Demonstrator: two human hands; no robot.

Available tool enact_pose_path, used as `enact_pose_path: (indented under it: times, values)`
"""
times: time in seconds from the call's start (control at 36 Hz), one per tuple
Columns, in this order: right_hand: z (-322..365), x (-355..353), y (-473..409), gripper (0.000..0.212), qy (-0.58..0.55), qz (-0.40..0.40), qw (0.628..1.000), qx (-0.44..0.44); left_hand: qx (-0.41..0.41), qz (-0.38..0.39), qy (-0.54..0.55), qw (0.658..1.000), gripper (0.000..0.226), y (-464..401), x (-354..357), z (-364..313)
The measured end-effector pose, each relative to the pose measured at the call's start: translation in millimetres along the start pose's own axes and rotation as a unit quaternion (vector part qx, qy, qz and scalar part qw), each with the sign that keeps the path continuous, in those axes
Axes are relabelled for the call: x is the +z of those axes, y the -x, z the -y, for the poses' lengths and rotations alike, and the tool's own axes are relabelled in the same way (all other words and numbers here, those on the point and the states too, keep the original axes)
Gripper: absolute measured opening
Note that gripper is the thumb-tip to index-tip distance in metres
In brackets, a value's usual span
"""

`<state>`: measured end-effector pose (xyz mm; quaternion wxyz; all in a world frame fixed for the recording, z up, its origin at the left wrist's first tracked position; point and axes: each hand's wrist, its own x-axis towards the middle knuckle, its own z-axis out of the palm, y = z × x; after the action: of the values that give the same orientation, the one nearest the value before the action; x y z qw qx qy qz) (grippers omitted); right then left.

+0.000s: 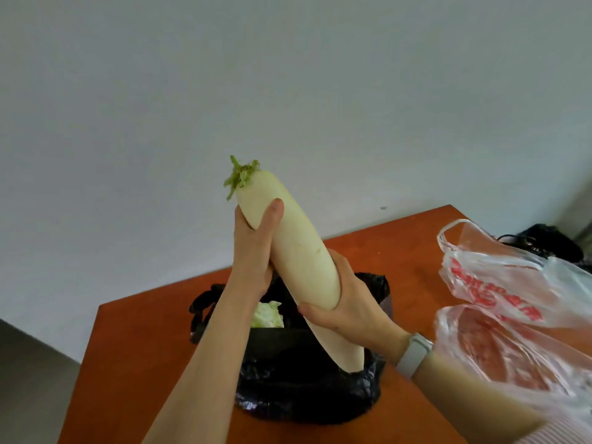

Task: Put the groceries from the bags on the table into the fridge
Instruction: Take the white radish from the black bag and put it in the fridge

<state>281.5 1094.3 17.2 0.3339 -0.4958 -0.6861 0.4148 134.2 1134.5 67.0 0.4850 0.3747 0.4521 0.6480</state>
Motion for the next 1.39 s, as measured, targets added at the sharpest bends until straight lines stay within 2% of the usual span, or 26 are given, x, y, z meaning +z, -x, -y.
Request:
enact_pose_path:
  times: [0.11,0.19,0.31,0.39,0.44,0.5,0.67,0.75,0.81,0.97,1.06,1.19,1.33,1.39]
  values:
    - [-12,-24,50,0.078,-0.047,-0.032,0.998,0.034,0.004,0.046,-0.032,0.998,0.075,41,37,22]
    - [-32,-50,101,0.077,-0.059,-0.063,0.993,0.076,-0.038,0.100,-0.063,0.992,0.089,84,68,54]
    - [-71,-89,186,0.076,-0.054,-0.078,0.984,0.151,-0.116,0.139,-0.063,0.981,0.082,154,125,105]
    - [-101,-121,265,0.085,-0.043,-0.131,0.969,0.203,-0.149,0.189,-0.068,0.968,0.076,218,174,145]
    - [-118,-145,324,0.090,-0.028,-0.177,0.956,0.233,-0.165,0.231,-0.073,0.956,0.081,268,211,169]
    - [-129,-168,384,0.088,-0.030,-0.222,0.939,0.260,-0.195,0.277,-0.072,0.938,0.085,320,250,187]
    - [-157,-229,543,0.091,-0.056,-0.343,0.876,0.335,-0.207,0.426,-0.089,0.876,0.066,464,361,225]
    - [-165,-254,620,0.086,-0.074,-0.417,0.830,0.362,-0.245,0.518,-0.094,0.814,0.080,542,412,229]
    - [-169,-269,662,0.085,-0.078,-0.461,0.802,0.372,-0.245,0.562,-0.096,0.784,0.084,582,443,235]
    - [-185,-318,766,0.067,-0.092,-0.586,0.715,0.371,-0.218,0.678,-0.102,0.694,0.081,697,539,244]
    - [-195,-354,810,0.073,-0.080,-0.634,0.674,0.371,-0.206,0.726,-0.082,0.651,0.080,747,594,252]
    - [-213,-439,877,0.086,-0.047,-0.682,0.636,0.358,-0.192,0.767,-0.045,0.611,0.079,818,696,260]
    - [-223,-539,930,0.073,-0.018,-0.710,0.614,0.345,-0.166,0.786,-0.008,0.595,0.081,875,807,255]
    - [-224,-580,949,0.077,-0.011,-0.720,0.607,0.337,-0.153,0.793,-0.001,0.590,0.090,895,852,251]
